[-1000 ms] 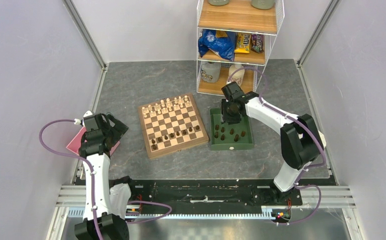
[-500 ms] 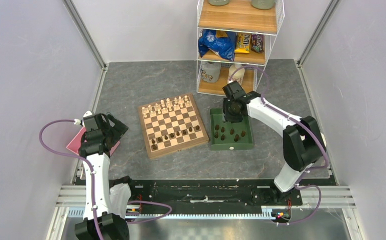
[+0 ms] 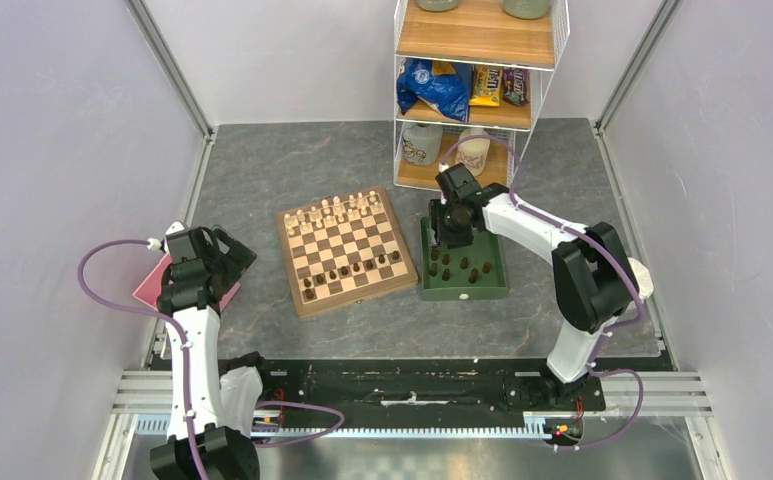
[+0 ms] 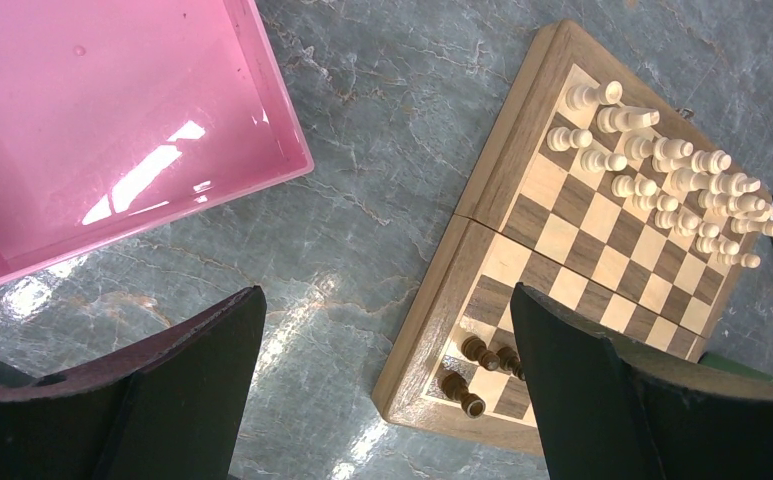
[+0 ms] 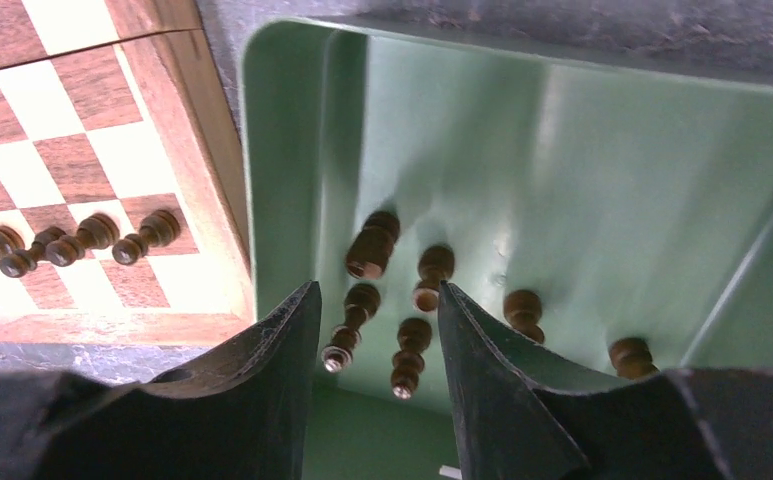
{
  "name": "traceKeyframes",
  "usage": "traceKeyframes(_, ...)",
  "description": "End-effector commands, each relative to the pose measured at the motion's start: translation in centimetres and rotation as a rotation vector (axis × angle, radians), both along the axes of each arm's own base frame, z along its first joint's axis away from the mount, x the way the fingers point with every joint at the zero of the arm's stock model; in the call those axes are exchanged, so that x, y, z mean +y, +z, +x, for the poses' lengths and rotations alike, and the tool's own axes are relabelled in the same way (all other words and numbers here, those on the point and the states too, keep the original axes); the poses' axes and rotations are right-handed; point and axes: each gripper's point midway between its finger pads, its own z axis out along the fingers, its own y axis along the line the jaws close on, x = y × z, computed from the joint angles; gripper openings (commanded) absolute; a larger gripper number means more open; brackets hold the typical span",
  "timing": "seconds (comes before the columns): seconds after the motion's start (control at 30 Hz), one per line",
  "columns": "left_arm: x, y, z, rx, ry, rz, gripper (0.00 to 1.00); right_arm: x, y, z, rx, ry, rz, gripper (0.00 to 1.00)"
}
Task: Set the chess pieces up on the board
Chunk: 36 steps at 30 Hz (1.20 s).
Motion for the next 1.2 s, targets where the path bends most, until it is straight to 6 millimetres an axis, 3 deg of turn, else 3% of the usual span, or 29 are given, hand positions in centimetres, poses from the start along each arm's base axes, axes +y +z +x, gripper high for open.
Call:
traceKeyframes(0.0, 0.2, 1.4, 0.8, -0.055, 0.002, 0.006, 1.00, 2.3, 1.1, 1.7, -0.053, 0.081, 0.020, 0.55)
traceKeyframes(0.3, -0.2, 1.4, 0.9, -0.063, -0.013, -0.010, 1.00, 2.2, -0.4, 1.6, -0.022, 0.133, -0.065, 0.49)
traceKeyframes(1.17, -0.2, 1.4, 0.9, -0.067, -0.018, -0.016, 1.00, 2.6, -1.7, 1.2, 0.022, 0.198, -0.095, 0.40)
